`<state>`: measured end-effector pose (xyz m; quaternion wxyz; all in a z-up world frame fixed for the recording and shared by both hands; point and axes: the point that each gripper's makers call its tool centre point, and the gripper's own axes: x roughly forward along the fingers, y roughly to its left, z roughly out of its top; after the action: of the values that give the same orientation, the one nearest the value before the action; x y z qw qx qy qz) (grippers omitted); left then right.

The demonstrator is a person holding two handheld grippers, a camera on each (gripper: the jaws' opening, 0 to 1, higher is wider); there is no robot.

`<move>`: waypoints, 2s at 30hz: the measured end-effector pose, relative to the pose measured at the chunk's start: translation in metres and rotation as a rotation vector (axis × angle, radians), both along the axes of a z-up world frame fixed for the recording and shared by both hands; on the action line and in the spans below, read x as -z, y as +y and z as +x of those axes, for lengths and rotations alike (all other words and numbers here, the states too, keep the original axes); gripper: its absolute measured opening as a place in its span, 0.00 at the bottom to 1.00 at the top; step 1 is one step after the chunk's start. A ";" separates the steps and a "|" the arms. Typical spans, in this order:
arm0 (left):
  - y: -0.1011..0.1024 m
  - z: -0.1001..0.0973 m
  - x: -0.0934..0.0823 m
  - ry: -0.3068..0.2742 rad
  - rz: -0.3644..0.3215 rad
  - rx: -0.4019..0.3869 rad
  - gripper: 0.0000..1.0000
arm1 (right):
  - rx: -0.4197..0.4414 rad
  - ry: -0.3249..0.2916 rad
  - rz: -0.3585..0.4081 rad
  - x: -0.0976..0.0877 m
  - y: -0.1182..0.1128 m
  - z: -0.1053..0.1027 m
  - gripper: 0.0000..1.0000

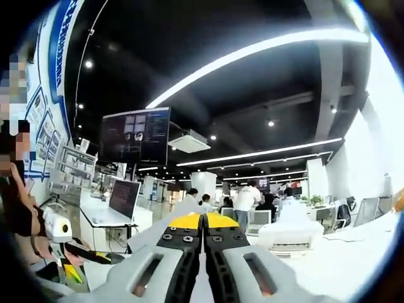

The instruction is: Organize the stack of printing papers by aligning and flattening the scattered papers on the table

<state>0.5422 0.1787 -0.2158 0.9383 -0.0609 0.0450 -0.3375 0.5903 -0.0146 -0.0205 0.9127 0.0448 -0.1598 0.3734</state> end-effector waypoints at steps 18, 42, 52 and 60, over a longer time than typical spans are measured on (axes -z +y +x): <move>0.004 0.002 -0.020 -0.040 0.002 -0.005 0.97 | -0.049 -0.025 -0.125 -0.009 -0.001 -0.013 0.00; 0.011 0.003 -0.040 -0.083 0.001 -0.004 0.97 | -0.037 -0.089 -0.405 0.001 0.015 -0.015 0.00; 0.008 0.005 -0.052 -0.102 0.009 0.016 0.97 | -0.111 -0.090 -0.463 0.010 0.043 -0.021 0.00; 0.010 0.004 -0.054 -0.107 0.011 0.018 0.97 | -0.185 -0.070 -0.493 0.019 0.064 -0.024 0.00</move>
<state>0.5466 0.1886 -0.1620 0.9366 -0.0370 -0.0027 -0.3484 0.5662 0.0497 -0.0399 0.8519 -0.1776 -0.0907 0.4843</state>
